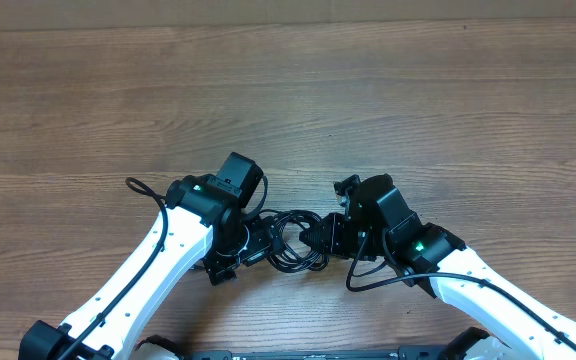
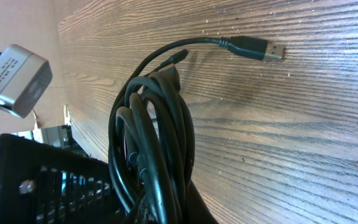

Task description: Untangle cables

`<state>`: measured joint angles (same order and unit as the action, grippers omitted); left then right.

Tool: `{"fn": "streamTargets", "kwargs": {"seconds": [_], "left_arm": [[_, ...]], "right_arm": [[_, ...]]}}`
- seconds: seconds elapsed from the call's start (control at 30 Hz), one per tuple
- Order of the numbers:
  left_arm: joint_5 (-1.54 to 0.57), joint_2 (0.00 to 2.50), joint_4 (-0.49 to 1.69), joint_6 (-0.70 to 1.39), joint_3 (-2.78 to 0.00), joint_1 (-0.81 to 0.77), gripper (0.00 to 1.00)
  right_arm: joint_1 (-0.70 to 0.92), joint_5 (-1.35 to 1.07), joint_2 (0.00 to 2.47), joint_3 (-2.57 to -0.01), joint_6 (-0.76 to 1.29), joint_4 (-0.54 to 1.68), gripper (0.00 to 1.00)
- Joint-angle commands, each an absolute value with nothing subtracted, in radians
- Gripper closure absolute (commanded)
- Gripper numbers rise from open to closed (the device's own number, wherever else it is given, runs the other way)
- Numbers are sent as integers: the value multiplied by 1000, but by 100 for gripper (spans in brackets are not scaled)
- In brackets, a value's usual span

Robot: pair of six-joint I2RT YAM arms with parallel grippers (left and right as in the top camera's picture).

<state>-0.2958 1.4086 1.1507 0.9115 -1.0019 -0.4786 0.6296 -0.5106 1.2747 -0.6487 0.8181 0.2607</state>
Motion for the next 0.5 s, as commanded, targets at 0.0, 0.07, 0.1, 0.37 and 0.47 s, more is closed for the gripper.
{"fn": "streamTargets", "kwargs": {"seconds": [0.0, 0.07, 0.1, 0.37, 0.47], "left_arm": [[-253, 1414, 1140, 925, -988, -483, 11], [-252, 1414, 1136, 925, -989, -477, 11], [-251, 1414, 1137, 924, -989, -475, 12], [-229, 1412, 1148, 924, -1014, -457, 14], [-227, 1412, 1147, 924, -1039, -457, 14]], "right_arm": [[629, -525, 1267, -657, 818, 248, 96], [629, -525, 1267, -657, 818, 248, 96], [629, -525, 1267, -657, 818, 248, 96], [629, -525, 1267, -657, 817, 248, 96], [629, -525, 1267, -657, 818, 248, 96]]}}
